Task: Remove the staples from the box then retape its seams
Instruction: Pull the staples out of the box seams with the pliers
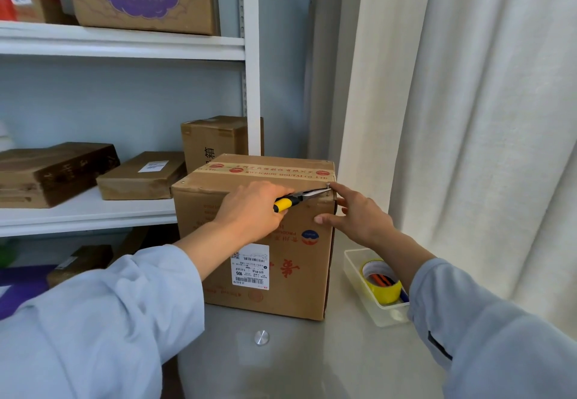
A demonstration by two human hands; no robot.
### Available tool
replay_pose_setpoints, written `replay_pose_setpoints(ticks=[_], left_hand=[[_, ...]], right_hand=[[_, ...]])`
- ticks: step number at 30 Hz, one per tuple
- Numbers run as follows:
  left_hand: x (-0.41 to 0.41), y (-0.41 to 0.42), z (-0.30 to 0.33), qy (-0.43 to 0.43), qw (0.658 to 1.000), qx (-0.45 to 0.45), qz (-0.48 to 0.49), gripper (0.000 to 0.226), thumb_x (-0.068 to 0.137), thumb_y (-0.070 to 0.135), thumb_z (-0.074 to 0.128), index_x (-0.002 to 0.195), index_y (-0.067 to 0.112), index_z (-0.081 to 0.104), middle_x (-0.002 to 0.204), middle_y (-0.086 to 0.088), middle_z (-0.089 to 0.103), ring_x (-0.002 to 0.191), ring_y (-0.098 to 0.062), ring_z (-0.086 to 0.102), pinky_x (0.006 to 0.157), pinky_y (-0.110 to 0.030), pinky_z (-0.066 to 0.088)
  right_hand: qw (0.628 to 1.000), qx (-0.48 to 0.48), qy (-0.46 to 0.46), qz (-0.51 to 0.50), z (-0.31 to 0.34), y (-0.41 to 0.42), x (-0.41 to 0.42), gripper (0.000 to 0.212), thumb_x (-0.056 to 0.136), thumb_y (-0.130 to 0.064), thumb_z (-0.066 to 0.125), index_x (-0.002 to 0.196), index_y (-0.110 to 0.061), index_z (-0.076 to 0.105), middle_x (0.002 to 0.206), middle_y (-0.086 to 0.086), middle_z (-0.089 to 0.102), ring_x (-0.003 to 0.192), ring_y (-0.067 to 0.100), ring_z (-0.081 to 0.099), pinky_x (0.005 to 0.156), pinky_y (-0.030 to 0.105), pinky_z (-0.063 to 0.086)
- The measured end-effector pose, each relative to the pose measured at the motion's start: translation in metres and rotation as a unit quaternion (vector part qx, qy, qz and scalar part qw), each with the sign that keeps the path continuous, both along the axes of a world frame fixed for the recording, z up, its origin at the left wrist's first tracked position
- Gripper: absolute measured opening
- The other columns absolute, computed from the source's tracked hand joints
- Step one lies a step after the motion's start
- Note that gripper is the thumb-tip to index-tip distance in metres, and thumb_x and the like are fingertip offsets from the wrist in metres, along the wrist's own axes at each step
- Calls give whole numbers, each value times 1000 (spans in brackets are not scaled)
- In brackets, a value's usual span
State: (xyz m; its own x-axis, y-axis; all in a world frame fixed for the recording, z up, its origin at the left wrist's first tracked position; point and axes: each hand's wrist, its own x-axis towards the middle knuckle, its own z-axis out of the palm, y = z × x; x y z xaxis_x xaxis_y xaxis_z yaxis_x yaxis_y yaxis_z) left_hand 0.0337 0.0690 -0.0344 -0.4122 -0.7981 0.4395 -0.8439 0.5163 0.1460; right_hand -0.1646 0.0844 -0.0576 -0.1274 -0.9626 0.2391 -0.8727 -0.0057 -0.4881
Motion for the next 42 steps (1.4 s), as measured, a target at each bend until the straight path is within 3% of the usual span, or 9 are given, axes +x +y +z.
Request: replay_pose_setpoints(ticks=[5,9,13,16,25,31,34,38,42], left_hand=[[2,0,0,-9,1000,-13,-2,44,93,33,56,136,40,47,129,5,58,114,-22,56,88,-39,51],[2,-1,4,-9,1000,-26,-5,46,93,32,56,137,39,46,134,5,56,119,-23,54,89,-39,51],[2,0,10,-37,998,-47,-14,46,93,29,55,137,39,46,136,6,55,118,-22,55,89,-37,50],[2,0,11,-41,998,-50,-15,47,93,29,55,138,39,46,137,6,54,118,-21,55,89,-35,50],[10,4,6,23,1000,-1,-15,44,91,35,58,134,37,51,131,6,59,116,-22,56,89,-35,51],[11,8,9,19,999,-48,-18,41,93,33,55,133,39,50,124,4,63,111,-23,57,85,-38,53],[12,8,18,27,997,-73,-23,42,92,31,56,132,40,50,120,5,64,107,-21,58,81,-40,54],[12,10,22,-4,997,-77,-18,42,93,32,55,133,41,50,120,5,64,105,-20,59,75,-36,54],[13,15,19,6,999,-48,-15,45,91,38,57,135,40,48,125,4,62,112,-22,56,86,-40,53]], right_hand=[[999,11,40,-9,10,8,3,80,82,-56,63,148,-36,23,142,1,49,128,27,48,94,44,46],[998,-14,63,15,23,17,9,85,85,-43,67,151,-31,15,155,4,26,140,27,33,102,46,39],[995,-96,-28,22,30,16,11,67,82,-27,73,141,-21,43,133,4,57,121,23,52,96,39,45],[992,-116,-54,9,32,15,12,52,81,-22,74,130,-17,57,113,3,67,107,21,61,93,38,51],[986,-144,-84,8,36,18,14,49,82,-18,73,129,-21,58,106,1,69,96,18,65,90,35,52],[989,-111,-93,-3,39,16,14,53,79,-19,77,129,-14,58,108,6,70,101,21,64,96,39,50],[990,-114,-85,-10,39,16,15,45,78,-21,78,120,-12,65,106,5,70,100,20,64,94,37,51],[971,-180,-150,-42,40,18,18,22,84,-17,70,106,-17,73,101,2,73,97,18,66,88,28,49],[969,-186,-154,-46,42,23,20,15,85,-18,70,99,-19,75,91,-2,72,91,16,67,87,33,52]])
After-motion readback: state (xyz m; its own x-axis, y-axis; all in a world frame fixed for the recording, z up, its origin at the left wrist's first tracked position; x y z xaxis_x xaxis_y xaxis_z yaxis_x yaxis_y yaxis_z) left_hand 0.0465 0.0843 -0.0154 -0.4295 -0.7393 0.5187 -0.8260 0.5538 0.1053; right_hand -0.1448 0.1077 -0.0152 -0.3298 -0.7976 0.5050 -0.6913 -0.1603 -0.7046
